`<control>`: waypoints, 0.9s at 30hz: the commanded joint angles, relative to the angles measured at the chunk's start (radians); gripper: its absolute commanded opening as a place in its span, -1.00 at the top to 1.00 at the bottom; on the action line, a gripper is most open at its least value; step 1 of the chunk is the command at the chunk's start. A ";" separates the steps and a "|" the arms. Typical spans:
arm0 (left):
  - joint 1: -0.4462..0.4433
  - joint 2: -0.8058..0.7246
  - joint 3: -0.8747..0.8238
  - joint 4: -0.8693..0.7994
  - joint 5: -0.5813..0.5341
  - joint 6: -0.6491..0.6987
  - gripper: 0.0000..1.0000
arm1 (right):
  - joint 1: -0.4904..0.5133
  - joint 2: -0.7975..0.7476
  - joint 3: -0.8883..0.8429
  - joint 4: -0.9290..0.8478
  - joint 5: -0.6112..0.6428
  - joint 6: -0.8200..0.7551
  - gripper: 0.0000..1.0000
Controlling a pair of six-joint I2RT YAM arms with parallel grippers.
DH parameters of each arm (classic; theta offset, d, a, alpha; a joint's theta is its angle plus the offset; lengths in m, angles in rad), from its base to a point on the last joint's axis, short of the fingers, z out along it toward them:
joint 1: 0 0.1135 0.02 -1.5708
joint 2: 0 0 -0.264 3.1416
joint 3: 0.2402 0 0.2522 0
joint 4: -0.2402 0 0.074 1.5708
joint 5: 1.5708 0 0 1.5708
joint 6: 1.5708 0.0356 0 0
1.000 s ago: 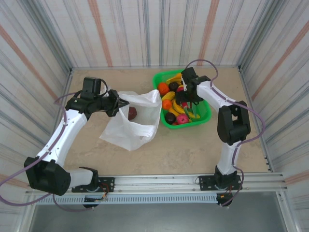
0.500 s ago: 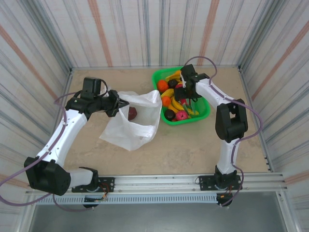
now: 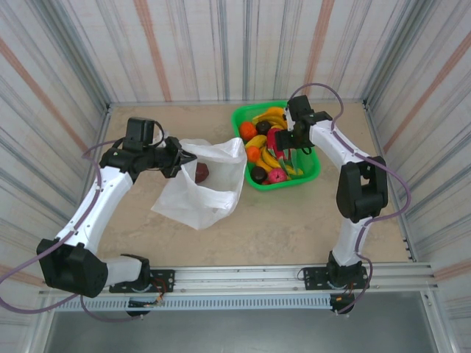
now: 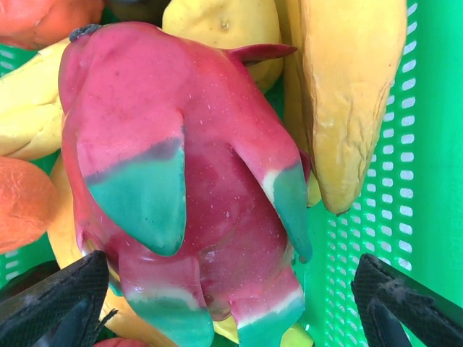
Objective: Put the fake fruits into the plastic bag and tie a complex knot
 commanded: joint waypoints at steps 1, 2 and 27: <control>0.008 -0.019 0.023 -0.026 0.010 0.023 0.95 | 0.004 0.001 0.030 -0.012 -0.016 -0.030 -0.86; 0.008 -0.018 0.023 -0.027 0.010 0.023 0.95 | 0.003 0.003 0.044 -0.023 -0.012 -0.030 -0.88; 0.008 0.003 0.021 -0.011 0.019 0.026 0.95 | 0.051 0.275 0.368 -0.224 0.046 0.220 -0.97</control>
